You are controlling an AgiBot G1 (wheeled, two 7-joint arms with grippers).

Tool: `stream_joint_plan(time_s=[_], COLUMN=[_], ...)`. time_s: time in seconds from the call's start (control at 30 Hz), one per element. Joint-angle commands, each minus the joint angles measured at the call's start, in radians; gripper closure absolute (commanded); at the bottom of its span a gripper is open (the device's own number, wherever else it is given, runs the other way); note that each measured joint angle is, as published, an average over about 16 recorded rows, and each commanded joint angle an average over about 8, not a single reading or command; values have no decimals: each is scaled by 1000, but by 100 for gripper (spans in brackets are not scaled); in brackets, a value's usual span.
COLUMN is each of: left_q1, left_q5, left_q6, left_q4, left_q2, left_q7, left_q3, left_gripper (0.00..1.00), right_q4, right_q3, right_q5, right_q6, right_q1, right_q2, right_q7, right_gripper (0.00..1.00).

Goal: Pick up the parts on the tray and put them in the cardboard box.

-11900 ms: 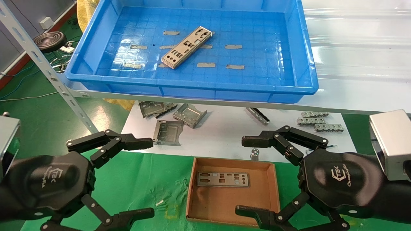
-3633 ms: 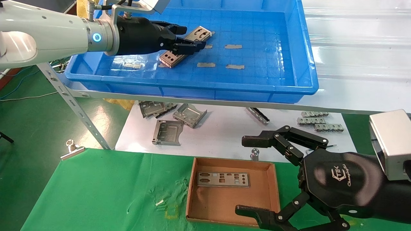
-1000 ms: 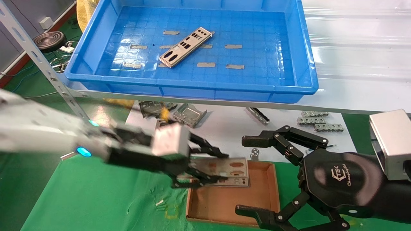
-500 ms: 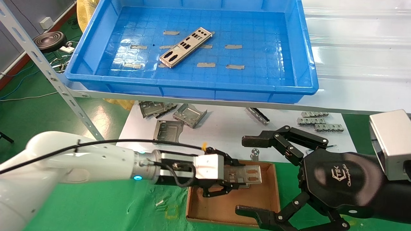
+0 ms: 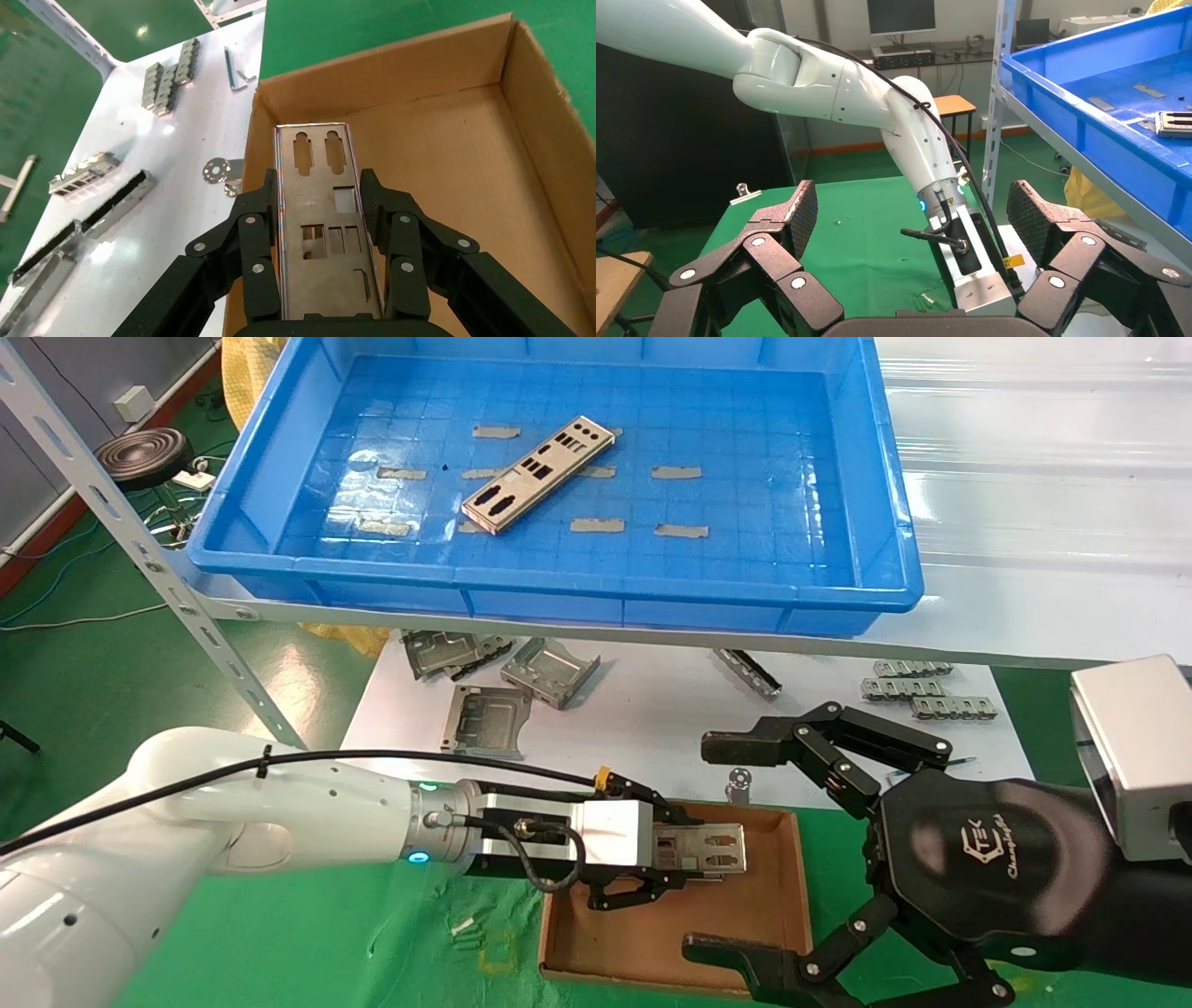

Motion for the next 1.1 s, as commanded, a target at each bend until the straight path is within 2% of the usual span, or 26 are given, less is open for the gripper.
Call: stream_joint_plan(time_s=[0.03, 0.5, 0.7, 0.93, 1.1], left_q1=[-2, -21, -30, -22, -4], left_q5=[-3, -52, -123, -254, -316], left_q6=[5, 59, 161, 344, 431], left_q4=[22, 77, 112, 173, 202], left_q2=[8, 11, -7, -47, -64], left_q7=[20, 49, -21, -147, -174], left_q3=[-1, 5, -19, -78, -106], left_gripper=[0, 0, 0, 0, 0], right_q4=[0, 0, 0, 0, 0], right_q3=[0, 0, 0, 0, 0], right_q5=[0, 0, 0, 0, 0], right_q6=[0, 0, 0, 0, 1], right_q1=[0, 0, 0, 0, 0], right_q2=[0, 0, 0, 0, 0], right_q7=[0, 0, 0, 0, 0], right_gripper=[0, 0, 0, 0, 0])
